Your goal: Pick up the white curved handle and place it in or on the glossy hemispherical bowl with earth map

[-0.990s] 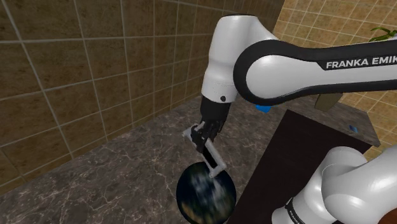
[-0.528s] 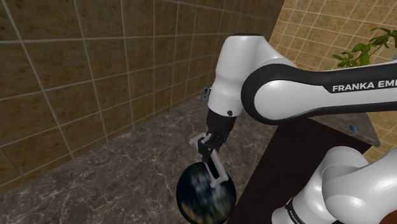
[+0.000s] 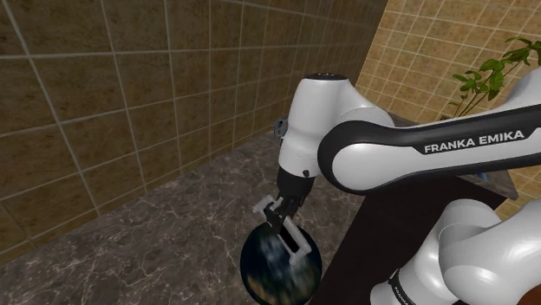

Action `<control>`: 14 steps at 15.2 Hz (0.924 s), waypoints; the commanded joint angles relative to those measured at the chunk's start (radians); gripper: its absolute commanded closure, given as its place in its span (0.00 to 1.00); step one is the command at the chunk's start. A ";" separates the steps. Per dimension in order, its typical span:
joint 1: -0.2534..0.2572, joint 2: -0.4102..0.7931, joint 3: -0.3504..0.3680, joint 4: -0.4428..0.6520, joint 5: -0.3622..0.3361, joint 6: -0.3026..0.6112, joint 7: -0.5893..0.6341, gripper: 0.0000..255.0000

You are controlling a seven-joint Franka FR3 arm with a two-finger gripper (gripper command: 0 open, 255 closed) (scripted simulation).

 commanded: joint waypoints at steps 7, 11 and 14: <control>0.000 0.001 0.000 -0.006 0.001 0.007 -0.002 1.00; 0.000 0.001 0.000 -0.006 0.001 0.007 -0.002 0.00; -0.002 -0.015 -0.009 0.017 -0.005 -0.031 -0.002 0.00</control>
